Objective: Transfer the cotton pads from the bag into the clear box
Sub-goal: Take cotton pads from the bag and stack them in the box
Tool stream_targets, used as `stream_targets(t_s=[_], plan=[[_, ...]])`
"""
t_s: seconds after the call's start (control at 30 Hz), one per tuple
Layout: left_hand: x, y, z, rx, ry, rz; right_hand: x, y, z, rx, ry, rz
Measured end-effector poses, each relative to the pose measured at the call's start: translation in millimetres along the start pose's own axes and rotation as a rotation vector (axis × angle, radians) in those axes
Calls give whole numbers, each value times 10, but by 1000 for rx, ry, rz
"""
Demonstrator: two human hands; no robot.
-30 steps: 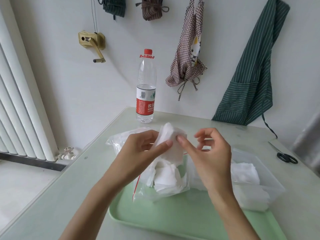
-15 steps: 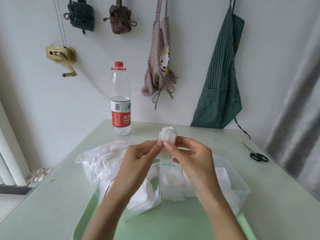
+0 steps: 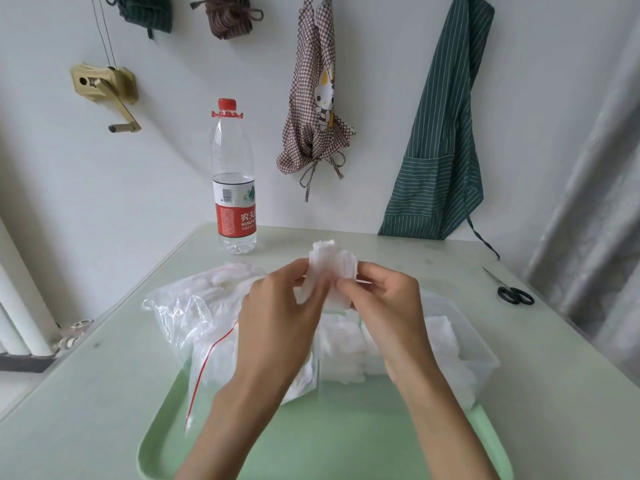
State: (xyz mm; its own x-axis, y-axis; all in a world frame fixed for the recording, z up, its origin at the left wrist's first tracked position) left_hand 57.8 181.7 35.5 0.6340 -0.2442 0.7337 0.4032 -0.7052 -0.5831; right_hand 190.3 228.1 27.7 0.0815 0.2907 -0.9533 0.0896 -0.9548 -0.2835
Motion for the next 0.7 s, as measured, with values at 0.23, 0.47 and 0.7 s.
stream_targets(t_s=[0.23, 0.47, 0.7], plan=[[-180, -202, -297, 11, 95, -18, -2, -168, -470, -45, 167, 30], [-345, -277, -433, 2, 82, -60, 0, -215, -277, -238, 797, -356], [-358, -265, -402, -24, 115, -83, 254, -150, 129, -545, 984, -381]])
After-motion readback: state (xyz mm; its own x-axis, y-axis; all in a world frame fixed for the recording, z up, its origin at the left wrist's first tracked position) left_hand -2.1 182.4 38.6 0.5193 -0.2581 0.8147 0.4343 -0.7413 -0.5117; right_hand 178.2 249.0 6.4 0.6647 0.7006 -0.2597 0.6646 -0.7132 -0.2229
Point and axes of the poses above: each hand's wrist, its own y-axis away from the middle knuckle, its own z-axis out of the palm, x = y × z, the point moved 6 cm from there along -y, towards the middle knuckle, and after that the axes turned 3 degrees about x, right-handed, at the moved point
